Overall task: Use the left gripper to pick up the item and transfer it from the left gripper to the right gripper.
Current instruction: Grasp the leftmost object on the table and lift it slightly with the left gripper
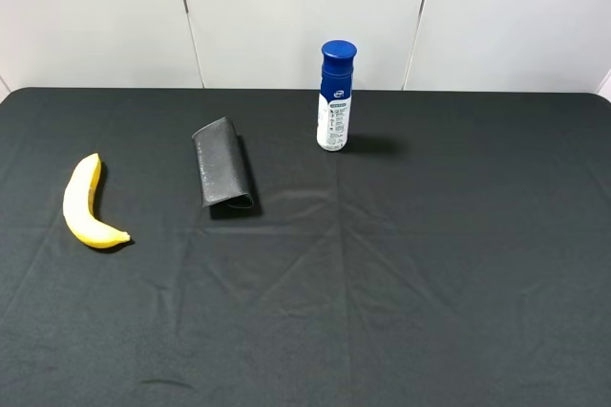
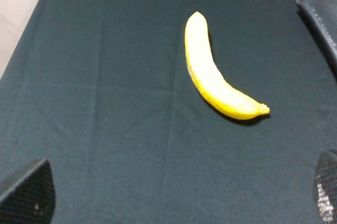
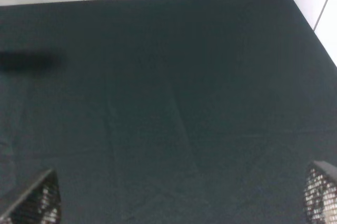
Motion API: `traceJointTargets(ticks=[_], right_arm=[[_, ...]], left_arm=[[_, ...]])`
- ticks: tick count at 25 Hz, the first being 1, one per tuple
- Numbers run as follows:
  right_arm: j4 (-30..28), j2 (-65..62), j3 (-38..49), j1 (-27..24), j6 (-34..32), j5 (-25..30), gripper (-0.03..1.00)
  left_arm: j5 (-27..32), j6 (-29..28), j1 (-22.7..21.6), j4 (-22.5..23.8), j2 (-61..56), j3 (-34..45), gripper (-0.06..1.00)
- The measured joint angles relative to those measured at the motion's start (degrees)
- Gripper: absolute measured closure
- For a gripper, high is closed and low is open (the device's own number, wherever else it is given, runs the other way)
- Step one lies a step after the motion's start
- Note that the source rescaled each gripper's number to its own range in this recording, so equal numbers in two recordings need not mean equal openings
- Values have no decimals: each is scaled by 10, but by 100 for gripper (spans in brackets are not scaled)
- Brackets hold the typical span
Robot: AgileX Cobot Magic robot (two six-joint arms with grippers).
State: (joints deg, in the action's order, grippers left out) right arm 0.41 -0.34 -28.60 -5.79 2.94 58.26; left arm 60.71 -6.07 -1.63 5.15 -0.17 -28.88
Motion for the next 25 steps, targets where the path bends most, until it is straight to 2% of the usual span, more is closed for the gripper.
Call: traceJointTargets(ticks=[25], right_arm=[[0,0,0,0,0,0,-3]], left_arm=[[0,0,0,0,0,0,-3]])
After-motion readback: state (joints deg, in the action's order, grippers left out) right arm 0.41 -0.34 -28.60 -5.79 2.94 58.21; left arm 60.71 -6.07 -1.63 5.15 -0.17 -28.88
